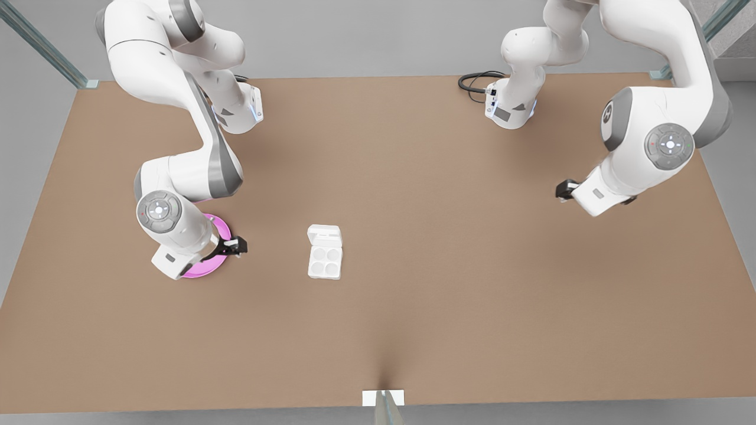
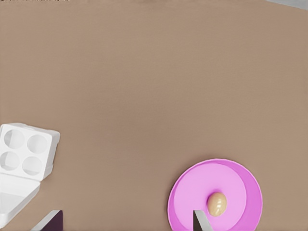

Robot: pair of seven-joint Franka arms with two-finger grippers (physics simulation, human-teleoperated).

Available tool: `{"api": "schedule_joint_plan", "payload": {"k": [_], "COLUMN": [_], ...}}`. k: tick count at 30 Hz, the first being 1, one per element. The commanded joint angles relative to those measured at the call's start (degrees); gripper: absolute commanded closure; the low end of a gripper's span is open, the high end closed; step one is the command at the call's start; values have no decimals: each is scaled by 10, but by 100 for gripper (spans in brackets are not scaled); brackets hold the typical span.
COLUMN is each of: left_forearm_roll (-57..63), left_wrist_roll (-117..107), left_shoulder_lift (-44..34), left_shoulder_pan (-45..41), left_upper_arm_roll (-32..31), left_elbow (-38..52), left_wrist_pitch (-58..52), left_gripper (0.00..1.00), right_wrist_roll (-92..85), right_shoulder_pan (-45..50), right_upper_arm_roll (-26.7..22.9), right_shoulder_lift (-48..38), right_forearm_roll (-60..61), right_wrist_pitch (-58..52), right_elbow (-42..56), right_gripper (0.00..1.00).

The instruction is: Pack egg into the box and close the box lid

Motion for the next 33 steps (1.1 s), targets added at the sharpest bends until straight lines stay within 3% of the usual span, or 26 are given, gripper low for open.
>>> {"api": "schedule_joint_plan", "payload": {"k": [1,6,7,10,14,16,22,27,33], "left_forearm_roll": [11,11,11,11,10,10,10,9,9], "left_wrist_roll": [43,43,43,44,44,44,44,45,44], "left_shoulder_lift": [-1,-1,-1,-1,5,5,5,4,4], "left_shoulder_pan": [-3,-3,-3,-3,-3,-3,-3,-3,-3], "left_upper_arm_roll": [0,0,0,0,0,0,1,1,1], "left_elbow": [1,1,1,0,0,1,1,1,1], "left_wrist_pitch": [39,39,36,36,31,31,30,28,28], "left_gripper": [0,0,0,0,0,0,0,0,0], "right_wrist_roll": [28,43,35,29,37,37,29,-73,-145], "right_shoulder_pan": [0,34,-13,-46,-80,-83,-93,-216,-258], "right_upper_arm_roll": [0,-1,-3,-3,1,2,5,41,40], "right_shoulder_lift": [1,19,86,99,24,25,24,3,6], "right_forearm_roll": [0,-1,2,-2,0,1,2,1,-5], "right_wrist_pitch": [7,-52,-54,128,291,335,339,331,337], "right_elbow": [0,2,7,-87,-269,-296,-295,-311,-299], "right_gripper": [0,0,0,0,0,0,0,0,0]}}
